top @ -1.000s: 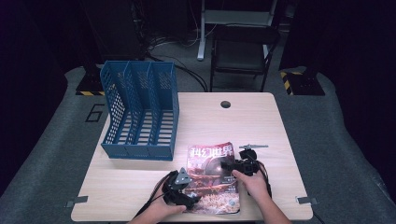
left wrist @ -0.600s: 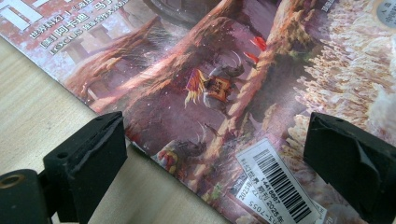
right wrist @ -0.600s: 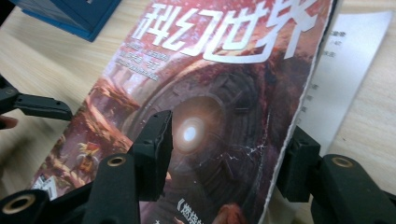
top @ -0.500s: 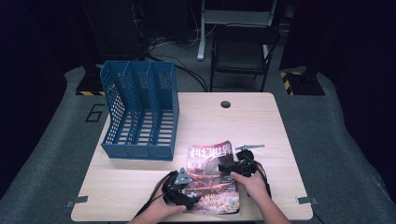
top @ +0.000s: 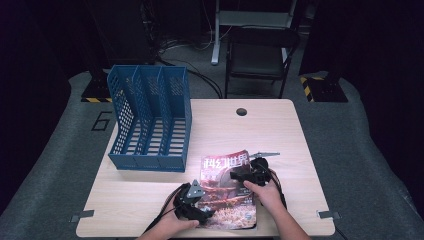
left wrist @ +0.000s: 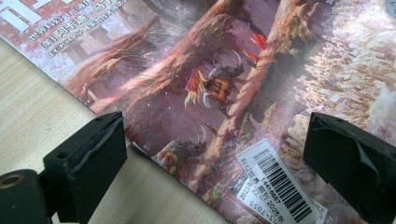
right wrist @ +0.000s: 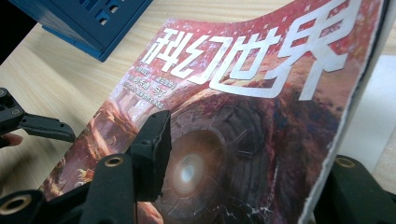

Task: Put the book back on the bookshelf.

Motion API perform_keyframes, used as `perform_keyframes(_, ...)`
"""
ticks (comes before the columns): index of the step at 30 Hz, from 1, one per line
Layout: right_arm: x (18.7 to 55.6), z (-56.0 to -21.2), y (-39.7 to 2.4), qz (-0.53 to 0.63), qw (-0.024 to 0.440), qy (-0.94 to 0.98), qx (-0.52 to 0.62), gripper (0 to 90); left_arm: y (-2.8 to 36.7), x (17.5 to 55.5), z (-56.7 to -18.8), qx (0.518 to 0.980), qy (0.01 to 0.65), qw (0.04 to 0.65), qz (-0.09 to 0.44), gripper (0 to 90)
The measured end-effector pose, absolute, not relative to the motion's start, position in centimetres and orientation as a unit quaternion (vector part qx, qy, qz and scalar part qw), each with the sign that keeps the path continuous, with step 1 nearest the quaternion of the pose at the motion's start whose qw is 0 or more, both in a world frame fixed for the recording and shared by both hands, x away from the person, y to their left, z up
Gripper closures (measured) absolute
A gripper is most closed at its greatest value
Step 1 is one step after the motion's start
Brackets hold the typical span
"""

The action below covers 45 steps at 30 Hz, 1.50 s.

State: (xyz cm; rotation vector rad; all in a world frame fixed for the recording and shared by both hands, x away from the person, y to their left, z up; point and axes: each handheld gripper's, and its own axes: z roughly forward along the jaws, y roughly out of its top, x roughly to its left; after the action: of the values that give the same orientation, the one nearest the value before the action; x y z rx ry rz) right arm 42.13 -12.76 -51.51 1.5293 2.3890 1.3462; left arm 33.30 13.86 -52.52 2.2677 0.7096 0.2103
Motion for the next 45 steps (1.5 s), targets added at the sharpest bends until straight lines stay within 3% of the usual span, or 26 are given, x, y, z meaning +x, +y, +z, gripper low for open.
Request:
perform_keyframes(9,41.0,-51.0,-12.8,0.398,-0.045,0.786,0.470,46.0,13.8,33.3,-52.5,0.882,0.279,0.371,0.079,6.0)
perform_keyframes(26,41.7,-51.4,-12.7,0.411,-0.042,0.774,0.479,55.5,13.8,33.3,-52.6,0.882,0.278,0.373,0.079,6.1)
perform_keyframes(38,41.8,-51.6,-13.0,0.412,-0.075,0.777,0.470,79.4,14.1,33.5,-52.4,0.883,0.277,0.372,0.077,8.4)
perform_keyframes(45,41.6,-51.2,-13.0,0.410,-0.072,0.788,0.453,84.6,14.3,33.6,-52.3,0.880,0.282,0.375,0.071,13.6)
